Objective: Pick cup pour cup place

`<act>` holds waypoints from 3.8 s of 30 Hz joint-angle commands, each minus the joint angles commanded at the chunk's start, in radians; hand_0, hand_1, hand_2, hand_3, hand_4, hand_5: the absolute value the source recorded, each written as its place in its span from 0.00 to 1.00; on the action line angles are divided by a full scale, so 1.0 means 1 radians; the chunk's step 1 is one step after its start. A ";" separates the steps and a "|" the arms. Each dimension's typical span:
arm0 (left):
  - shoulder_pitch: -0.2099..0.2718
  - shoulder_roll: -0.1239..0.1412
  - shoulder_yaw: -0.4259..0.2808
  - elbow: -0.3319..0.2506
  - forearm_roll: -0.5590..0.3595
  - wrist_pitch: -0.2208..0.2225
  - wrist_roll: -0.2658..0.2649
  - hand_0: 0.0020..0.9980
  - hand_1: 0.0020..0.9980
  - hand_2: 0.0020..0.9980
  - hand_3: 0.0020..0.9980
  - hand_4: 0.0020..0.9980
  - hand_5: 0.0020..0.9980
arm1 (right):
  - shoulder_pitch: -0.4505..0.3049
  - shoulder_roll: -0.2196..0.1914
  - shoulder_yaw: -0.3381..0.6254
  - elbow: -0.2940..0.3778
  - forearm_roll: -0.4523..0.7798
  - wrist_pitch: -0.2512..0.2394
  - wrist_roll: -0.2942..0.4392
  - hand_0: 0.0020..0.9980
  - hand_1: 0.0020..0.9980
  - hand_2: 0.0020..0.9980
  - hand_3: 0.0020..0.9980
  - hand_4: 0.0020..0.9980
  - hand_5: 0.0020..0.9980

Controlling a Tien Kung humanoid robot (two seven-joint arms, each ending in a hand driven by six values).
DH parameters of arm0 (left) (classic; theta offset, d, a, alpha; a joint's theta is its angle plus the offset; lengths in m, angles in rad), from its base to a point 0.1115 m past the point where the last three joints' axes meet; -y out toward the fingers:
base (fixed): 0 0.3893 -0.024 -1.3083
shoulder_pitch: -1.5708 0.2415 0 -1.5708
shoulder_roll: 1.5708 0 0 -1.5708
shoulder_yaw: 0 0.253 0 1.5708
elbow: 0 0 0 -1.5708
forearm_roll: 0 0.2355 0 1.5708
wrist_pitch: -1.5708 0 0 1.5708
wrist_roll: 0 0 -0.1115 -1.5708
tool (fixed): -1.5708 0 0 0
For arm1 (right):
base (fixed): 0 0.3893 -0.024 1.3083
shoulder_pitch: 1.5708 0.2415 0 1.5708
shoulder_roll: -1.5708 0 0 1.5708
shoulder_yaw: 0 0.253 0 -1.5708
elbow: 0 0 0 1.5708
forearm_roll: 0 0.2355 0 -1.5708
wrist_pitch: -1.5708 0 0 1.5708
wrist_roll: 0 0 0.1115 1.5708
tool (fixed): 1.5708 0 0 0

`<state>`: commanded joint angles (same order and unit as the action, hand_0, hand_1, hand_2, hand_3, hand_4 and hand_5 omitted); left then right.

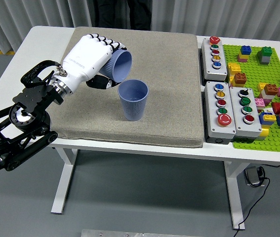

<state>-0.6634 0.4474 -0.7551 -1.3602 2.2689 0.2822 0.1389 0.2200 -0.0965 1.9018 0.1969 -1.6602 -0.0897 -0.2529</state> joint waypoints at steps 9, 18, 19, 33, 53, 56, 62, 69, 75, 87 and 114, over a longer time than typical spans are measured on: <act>0.054 -0.040 -0.079 0.089 -0.244 0.091 -0.175 0.55 0.50 0.53 0.52 0.80 0.16 | 0.000 0.001 0.003 0.000 -0.005 0.001 0.000 0.70 0.64 0.60 0.60 0.00 0.31; 0.093 -0.068 -0.128 0.120 -0.612 0.123 -0.300 0.55 0.49 0.53 0.53 0.80 0.18 | 0.000 0.001 0.005 0.000 -0.010 0.002 0.000 0.70 0.64 0.60 0.60 0.00 0.31; 0.098 -0.073 -0.136 0.121 -0.658 0.121 -0.310 0.55 0.49 0.53 0.52 0.80 0.18 | 0.001 0.001 0.006 0.000 -0.011 0.003 0.000 0.70 0.64 0.60 0.60 0.00 0.31; 0.171 -0.164 -0.204 0.144 -1.230 0.131 -0.369 0.55 0.50 0.54 0.52 0.80 0.20 | -0.002 0.004 0.008 0.001 -0.016 0.003 -0.003 0.70 0.64 0.60 0.60 0.00 0.30; 0.301 -0.325 -0.280 0.211 -1.160 0.170 -0.444 0.57 0.52 0.54 0.52 0.80 0.23 | -0.016 0.010 0.011 0.002 -0.030 0.007 -0.003 0.70 0.64 0.60 0.60 0.00 0.30; 0.311 -0.328 -0.284 0.219 -1.190 0.171 -0.460 0.57 0.52 0.54 0.52 0.80 0.24 | -0.015 0.010 0.013 0.001 -0.034 0.008 -0.002 0.70 0.64 0.60 0.60 0.00 0.30; 0.319 -0.341 -0.288 0.247 -1.171 0.195 -0.476 0.58 0.54 0.55 0.52 0.79 0.24 | -0.011 0.011 0.017 0.001 -0.039 0.010 -0.002 0.70 0.64 0.60 0.60 0.00 0.30; 0.323 -0.364 -0.266 0.293 -1.231 0.287 -0.586 0.58 0.57 0.55 0.52 0.79 0.24 | -0.002 0.012 0.019 0.001 -0.043 0.011 -0.003 0.70 0.64 0.60 0.60 0.00 0.30; 0.324 -0.373 -0.240 0.326 -1.291 0.313 -0.652 0.59 0.59 0.55 0.52 0.79 0.24 | 0.000 0.012 0.019 0.001 -0.044 0.011 -0.004 0.70 0.64 0.60 0.60 0.00 0.31; 0.328 -0.383 -0.190 0.360 -1.329 0.315 -0.677 0.59 0.59 0.55 0.52 0.79 0.24 | 0.001 0.012 0.023 0.002 -0.051 0.012 -0.005 0.70 0.64 0.60 0.60 0.00 0.31; 0.328 -0.383 -0.171 0.379 -1.319 0.273 -0.657 0.63 0.63 0.64 0.64 0.86 0.32 | 0.001 0.012 0.021 0.002 -0.055 0.013 -0.007 0.70 0.64 0.60 0.60 0.00 0.31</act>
<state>-0.3354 0.0644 -0.9262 -0.9807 0.9500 0.5555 -0.5183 0.2206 -0.0847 1.9228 0.1993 -1.7149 -0.0771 -0.2595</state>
